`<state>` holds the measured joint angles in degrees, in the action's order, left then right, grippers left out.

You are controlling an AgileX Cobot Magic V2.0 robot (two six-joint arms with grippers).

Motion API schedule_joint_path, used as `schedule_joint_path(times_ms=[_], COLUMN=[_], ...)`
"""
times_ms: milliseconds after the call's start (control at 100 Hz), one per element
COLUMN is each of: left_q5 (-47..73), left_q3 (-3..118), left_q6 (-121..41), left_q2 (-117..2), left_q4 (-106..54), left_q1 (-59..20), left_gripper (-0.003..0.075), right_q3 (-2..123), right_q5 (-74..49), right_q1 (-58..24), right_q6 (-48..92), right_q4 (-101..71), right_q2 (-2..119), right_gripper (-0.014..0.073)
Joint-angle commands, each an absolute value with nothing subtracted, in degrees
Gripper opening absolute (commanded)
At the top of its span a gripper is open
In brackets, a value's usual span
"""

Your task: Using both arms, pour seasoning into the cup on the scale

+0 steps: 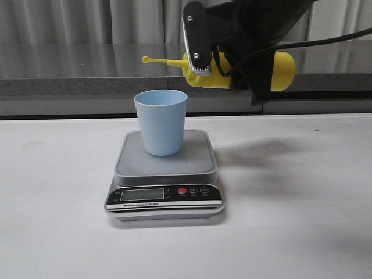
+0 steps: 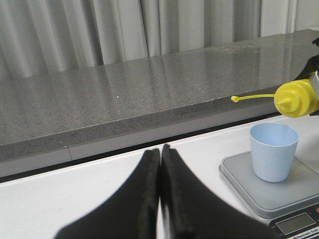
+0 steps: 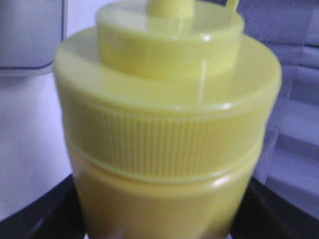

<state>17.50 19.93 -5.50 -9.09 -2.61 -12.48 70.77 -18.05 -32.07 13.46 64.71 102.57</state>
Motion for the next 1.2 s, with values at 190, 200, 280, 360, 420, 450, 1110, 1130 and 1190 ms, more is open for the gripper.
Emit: schedule_joint_path(times_ms=[190,200,280,360,420,450,1110,1130,1190], left_q5=[13.0,13.0,13.0,13.0,13.0,13.0,13.0,13.0,13.0], left_q3=[21.5,21.5,21.5,21.5,21.5,21.5,21.5,21.5,21.5], left_q6=[-5.3,-5.3,-5.3,-5.3,-5.3,-5.3,-5.3,-5.3,-5.3], left_q2=[-9.7,-9.7,-9.7,-9.7,-9.7,-9.7,-9.7,-9.7,-9.7], left_q4=[-2.6,-2.6,-2.6,-2.6,-2.6,-2.6,-2.6,-2.6,-2.6], left_q1=[-12.3,-12.3,-12.3,-12.3,-12.3,-12.3,-12.3,-12.3,-12.3], left_gripper=[-0.0018,-0.0018,-0.0018,-0.0018,-0.0018,-0.0018,-0.0018,-0.0018,-0.0018], right_q3=[72.8,72.8,72.8,72.8,72.8,72.8,72.8,72.8,72.8], right_q5=[-22.2,-22.4,-23.1,-23.8,-24.5,-24.7,-26.9,-27.0,-27.3], right_q1=[-33.6,-33.7,-34.1,-34.5,-34.7,-34.9,-36.6,-36.6,-36.6], right_q6=[13.8,13.8,13.8,13.8,13.8,13.6,8.9,8.4,7.1], right_q4=[75.6,75.8,78.1,79.8,81.0,81.5,86.0,86.0,86.0], right_q2=[99.8,99.8,99.8,99.8,99.8,99.8,99.8,99.8,99.8], right_gripper=[0.0236,0.0236,0.0236,0.0236,0.0236,0.0236,0.0236,0.0236,0.0236])
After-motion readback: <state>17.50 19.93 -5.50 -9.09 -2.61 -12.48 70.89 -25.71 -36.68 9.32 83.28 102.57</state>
